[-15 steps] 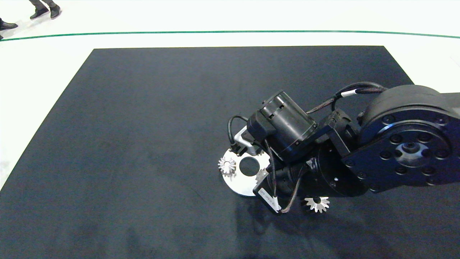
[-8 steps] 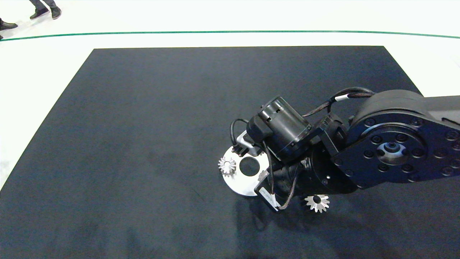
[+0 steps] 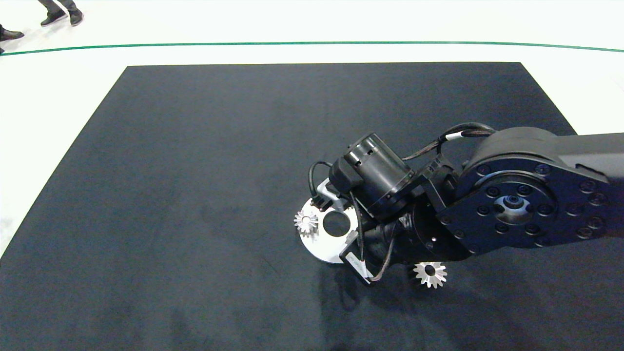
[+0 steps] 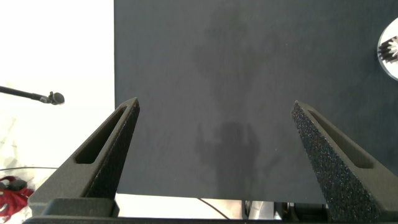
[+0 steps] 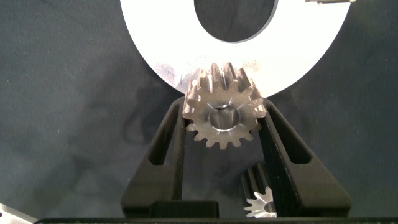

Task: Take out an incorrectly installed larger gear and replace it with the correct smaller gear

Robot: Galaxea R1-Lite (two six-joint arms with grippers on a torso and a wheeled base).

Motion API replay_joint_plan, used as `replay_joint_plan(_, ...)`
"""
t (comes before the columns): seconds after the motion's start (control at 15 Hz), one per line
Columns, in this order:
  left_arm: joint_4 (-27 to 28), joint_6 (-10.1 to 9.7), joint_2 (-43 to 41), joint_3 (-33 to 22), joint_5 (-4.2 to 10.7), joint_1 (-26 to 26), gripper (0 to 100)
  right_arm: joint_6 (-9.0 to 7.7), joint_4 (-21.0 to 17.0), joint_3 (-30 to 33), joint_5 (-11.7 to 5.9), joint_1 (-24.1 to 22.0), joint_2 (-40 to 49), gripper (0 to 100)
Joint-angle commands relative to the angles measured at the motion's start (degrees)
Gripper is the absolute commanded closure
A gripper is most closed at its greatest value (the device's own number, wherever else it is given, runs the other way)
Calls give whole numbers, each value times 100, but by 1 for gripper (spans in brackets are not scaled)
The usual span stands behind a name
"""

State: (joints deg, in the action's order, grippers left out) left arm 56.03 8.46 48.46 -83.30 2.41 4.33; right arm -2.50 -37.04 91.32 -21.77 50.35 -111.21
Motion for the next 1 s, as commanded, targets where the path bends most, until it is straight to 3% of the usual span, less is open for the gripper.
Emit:
replay_joint_plan(0.07, 31, 7, -12, -2, 5, -2, 0, -5, -23, -44, -11, 1, 3, 0)
replay_joint_plan(0.33, 31, 7, -12, 7, 5, -2, 0, -5, -23, -53, -2, 1, 30, 0)
replay_joint_plan(0.4, 31, 7, -12, 7, 5, 7, 0, 83, -23, -97, 15, 1, 118, 0)
replay_joint_plan(0.53, 22, 7, -3, 7, 5, 7, 0, 461, 74, -114, -38, 28, 522, 0)
replay_joint_plan(0.6, 13, -2, 6, 15, -4, 7, 0, 707, 82, -202, -187, 54, 1005, 0)
replay_joint_plan(0.67, -57, 7, -12, 147, 14, 42, 0, 812, 91, -378, -626, 81, 1550, 0)
replay_joint_plan(0.8, -584, -178, -161, 261, -22, 77, 0, 558, 74, -589, -1453, 19, 2640, 0)
replay_joint_plan(0.87, -839, -459, -284, 305, -48, 77, 0, 452, 82, -800, -1875, -43, 3185, 0)
replay_joint_plan(0.93, -1156, -530, -513, 358, -48, 42, 0, 417, 82, -1125, -2226, -69, 3818, 0)
replay_joint_plan(1.0, -1270, -521, -618, 393, -30, 42, 0, 417, 100, -1318, -2349, -78, 4161, 0)
